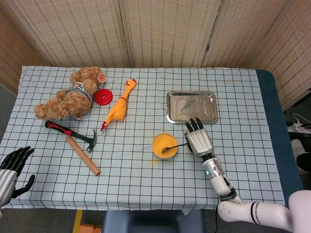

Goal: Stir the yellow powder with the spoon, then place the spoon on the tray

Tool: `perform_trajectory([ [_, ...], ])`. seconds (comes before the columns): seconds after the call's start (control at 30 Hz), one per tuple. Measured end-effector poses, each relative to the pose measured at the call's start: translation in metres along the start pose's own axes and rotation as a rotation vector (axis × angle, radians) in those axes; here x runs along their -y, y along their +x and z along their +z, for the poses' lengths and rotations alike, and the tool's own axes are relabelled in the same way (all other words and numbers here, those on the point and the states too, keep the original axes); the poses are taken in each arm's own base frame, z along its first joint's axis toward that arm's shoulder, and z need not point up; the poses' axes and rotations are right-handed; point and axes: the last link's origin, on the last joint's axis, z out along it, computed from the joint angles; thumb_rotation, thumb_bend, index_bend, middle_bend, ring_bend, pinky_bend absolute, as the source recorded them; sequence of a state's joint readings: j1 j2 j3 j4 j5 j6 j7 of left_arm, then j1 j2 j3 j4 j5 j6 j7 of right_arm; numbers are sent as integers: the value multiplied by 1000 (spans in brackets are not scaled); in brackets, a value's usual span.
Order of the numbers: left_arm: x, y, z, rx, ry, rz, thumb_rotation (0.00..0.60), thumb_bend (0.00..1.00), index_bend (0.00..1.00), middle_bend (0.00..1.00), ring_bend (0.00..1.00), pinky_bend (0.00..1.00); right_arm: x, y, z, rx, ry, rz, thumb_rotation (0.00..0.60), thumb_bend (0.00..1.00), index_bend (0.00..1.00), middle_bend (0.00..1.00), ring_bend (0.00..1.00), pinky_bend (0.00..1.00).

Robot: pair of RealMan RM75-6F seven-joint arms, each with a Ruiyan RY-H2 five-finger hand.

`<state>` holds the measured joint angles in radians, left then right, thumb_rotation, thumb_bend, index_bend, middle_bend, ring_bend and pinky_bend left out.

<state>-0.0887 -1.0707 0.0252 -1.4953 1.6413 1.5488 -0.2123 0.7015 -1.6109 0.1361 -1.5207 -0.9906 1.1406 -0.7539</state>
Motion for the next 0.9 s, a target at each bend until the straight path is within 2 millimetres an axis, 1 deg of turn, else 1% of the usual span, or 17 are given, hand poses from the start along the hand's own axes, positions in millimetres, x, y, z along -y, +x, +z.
perform_trajectory([
  [0.27, 2, 1, 2, -2, 7, -4, 600, 461, 0, 0, 0, 96, 10, -6, 21, -32, -54, -18, 600, 622, 904, 158, 0, 0],
  [0.43, 4, 1, 1, -4, 14, -4, 600, 461, 0, 0, 0, 100, 12, -4, 23, -72, -57, 26, 600, 622, 904, 161, 0, 0],
  [0.67, 2, 1, -2, -9, 10, -1, 600, 461, 0, 0, 0, 100, 7, 1, 12, -74, -37, 50, 600, 624, 904, 164, 0, 0],
  [0.9, 0, 1, -3, -10, 4, 4, 600, 461, 0, 0, 0, 100, 0, 5, -11, -43, -14, 66, 600, 624, 904, 164, 0, 0],
])
